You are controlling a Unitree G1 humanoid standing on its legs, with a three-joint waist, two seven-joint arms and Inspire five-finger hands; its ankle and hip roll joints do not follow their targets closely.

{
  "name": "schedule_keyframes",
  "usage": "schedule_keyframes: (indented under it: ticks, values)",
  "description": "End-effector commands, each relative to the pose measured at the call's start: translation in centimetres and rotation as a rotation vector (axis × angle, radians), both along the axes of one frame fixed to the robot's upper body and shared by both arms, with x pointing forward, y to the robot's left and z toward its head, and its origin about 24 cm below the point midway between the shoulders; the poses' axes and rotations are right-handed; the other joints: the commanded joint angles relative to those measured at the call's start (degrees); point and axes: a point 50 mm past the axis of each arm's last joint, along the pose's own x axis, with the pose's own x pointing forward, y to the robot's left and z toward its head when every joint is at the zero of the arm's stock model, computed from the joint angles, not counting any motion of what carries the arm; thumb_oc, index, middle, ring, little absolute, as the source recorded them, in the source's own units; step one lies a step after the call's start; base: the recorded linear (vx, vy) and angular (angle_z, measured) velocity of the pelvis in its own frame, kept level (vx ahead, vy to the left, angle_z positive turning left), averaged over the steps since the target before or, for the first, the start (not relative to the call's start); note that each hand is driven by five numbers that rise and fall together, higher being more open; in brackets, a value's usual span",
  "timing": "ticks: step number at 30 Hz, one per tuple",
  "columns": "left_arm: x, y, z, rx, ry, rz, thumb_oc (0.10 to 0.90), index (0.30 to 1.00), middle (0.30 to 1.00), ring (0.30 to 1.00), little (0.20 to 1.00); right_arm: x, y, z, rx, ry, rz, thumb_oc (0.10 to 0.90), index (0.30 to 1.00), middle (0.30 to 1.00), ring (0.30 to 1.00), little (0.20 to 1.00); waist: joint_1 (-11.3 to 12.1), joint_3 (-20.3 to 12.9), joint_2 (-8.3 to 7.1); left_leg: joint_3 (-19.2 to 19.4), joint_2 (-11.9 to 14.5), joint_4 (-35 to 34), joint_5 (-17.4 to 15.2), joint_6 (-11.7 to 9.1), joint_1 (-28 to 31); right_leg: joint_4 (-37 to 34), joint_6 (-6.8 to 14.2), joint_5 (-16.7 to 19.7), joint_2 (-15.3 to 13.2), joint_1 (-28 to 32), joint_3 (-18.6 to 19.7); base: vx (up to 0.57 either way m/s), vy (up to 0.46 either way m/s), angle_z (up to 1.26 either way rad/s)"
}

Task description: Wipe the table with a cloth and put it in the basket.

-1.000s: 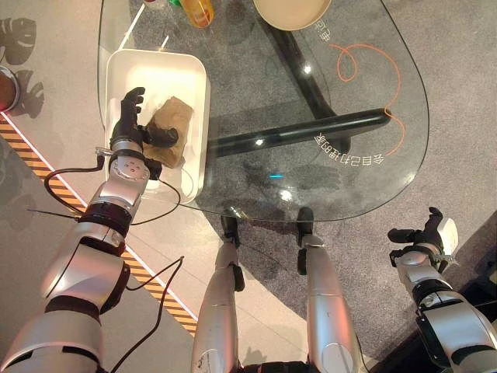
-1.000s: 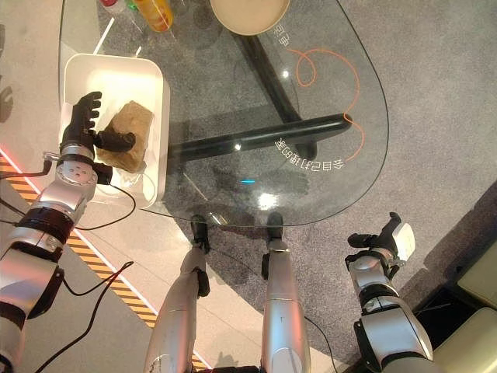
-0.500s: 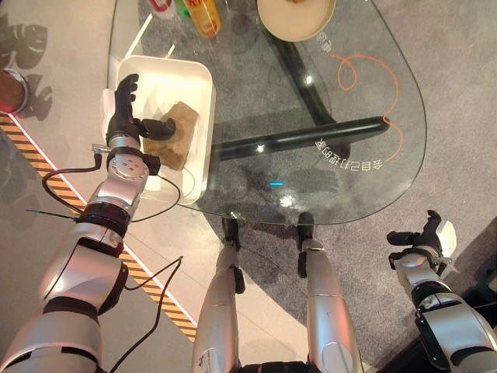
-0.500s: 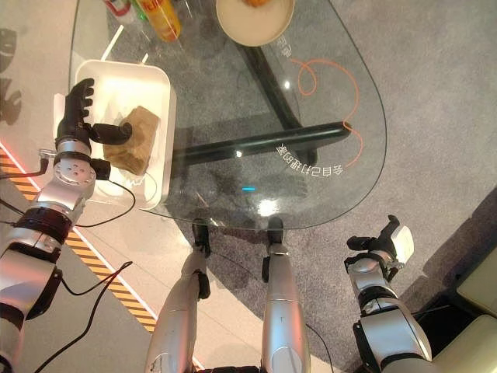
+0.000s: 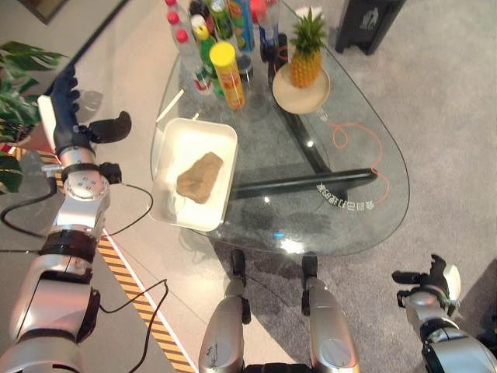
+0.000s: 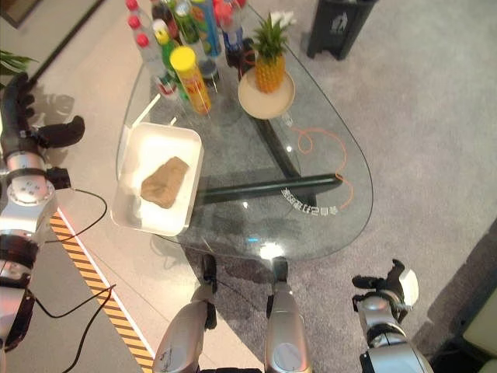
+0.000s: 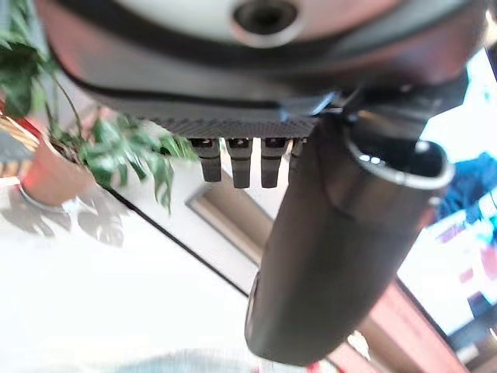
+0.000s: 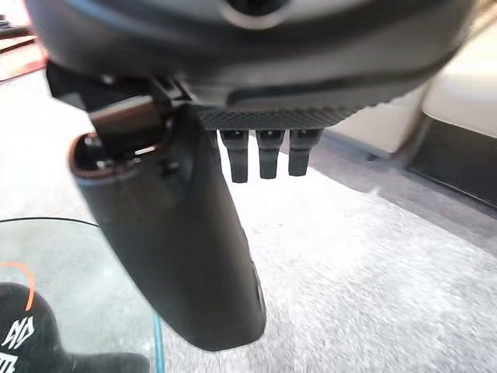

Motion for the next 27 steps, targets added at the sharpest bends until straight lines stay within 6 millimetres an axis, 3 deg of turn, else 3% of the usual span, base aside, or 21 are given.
schedule_keyframes:
  ticks: [1,5,9,15,18,23,24,27]
  values:
    - [-2.4,2.8,0.6,-0.004,-0.089,0.056,0.8,0.9,0.9,0.9,0.9,-4.1,0.0,-2.1,0.026,0.102,-0.036,0.8,0.9,0.9,0.9,0.9,1.73,-11.7,-4.0,0.4,-2.42,-0.08,-7.14,-1.26,4.72,-3.57,1.66,1.43,-2.74,3.38,-0.84,0.15,-0.02,0.09]
    - [-5.0,4.3,-4.2,-0.061,0.059,0.1,0.8,0.9,0.9,0.9,0.9,-6.5,0.8,-3.6,0.083,0.198,-0.007,0.8,0.9,0.9,0.9,0.9,2.39,-15.11,-4.26,0.02,-2.28,-0.08,-8.16,-1.14,7.44,-5.11,1.72,1.34,-2.77,6.88,-1.58,0.14,0.004,0.21]
    - [-9.4,5.4,-10.8,-0.088,0.304,0.154,0.8,0.9,0.9,0.9,0.9,-8.5,1.3,-4.7,0.116,0.296,0.046,0.8,0.9,0.9,0.9,0.9,3.27,-17.81,-4.8,0.05,-1.98,-0.08,-9.28,-0.8,10.21,-5.78,1.85,0.82,-2.93,9.73,-2.18,0.1,0.019,0.04]
    - [-14.3,6.2,-16.7,-0.199,0.573,0.215,0.8,0.9,0.9,0.9,0.9,-10.2,1.1,-5.2,0.182,0.375,0.067,0.8,0.9,0.9,0.9,0.9,3.46,-19.6,-5.23,0.24,-1.58,-0.08,-10.36,-0.75,12.2,-6.26,2.02,0.15,-2.82,11.96,-2.7,0.06,0.008,0.04]
    - [-17.4,4.6,-21.1,-0.296,0.784,0.216,0.8,0.9,0.9,0.9,0.9,-10.3,1.6,-5.5,0.217,0.398,0.074,0.8,0.9,0.9,0.9,0.9,3.58,-20.55,-5.55,0.32,-1.37,-0.08,-10.91,-0.7,13.25,-6.36,2.01,-0.21,-2.78,12.91,-2.86,0.02,0.007,0.0]
    - [-19.5,3.1,-23.8,-0.362,0.925,0.186,0.8,0.9,0.9,0.9,0.9,-10.5,2.1,-5.9,0.256,0.426,0.079,0.8,0.9,0.9,0.9,0.9,3.56,-20.97,-5.63,0.55,-1.24,-0.08,-11.07,-0.6,13.76,-6.36,1.99,-0.25,-2.77,13.28,-2.89,0.01,0.005,0.0]
    - [-20.9,1.4,-25.7,-0.429,1.023,0.152,0.8,0.9,0.9,0.9,0.9,-10.3,2.8,-6.2,0.282,0.437,0.104,0.8,0.9,0.9,0.9,0.9,3.55,-21.28,-5.73,0.73,-1.09,-0.08,-11.16,-0.61,14.09,-6.36,2.0,-0.3,-2.79,13.54,-2.99,0.04,0.024,-0.01]
    - [-22.5,-1.1,-27.8,-0.475,1.144,0.098,0.8,0.9,0.9,0.9,0.9,-10.1,4.1,-6.8,0.318,0.478,0.154,0.8,0.9,0.9,0.9,0.9,3.78,-21.55,-5.78,0.71,-0.94,-0.08,-11.2,-0.56,14.41,-6.36,2.06,-0.26,-2.86,13.74,-3.1,0.03,0.013,-0.01]
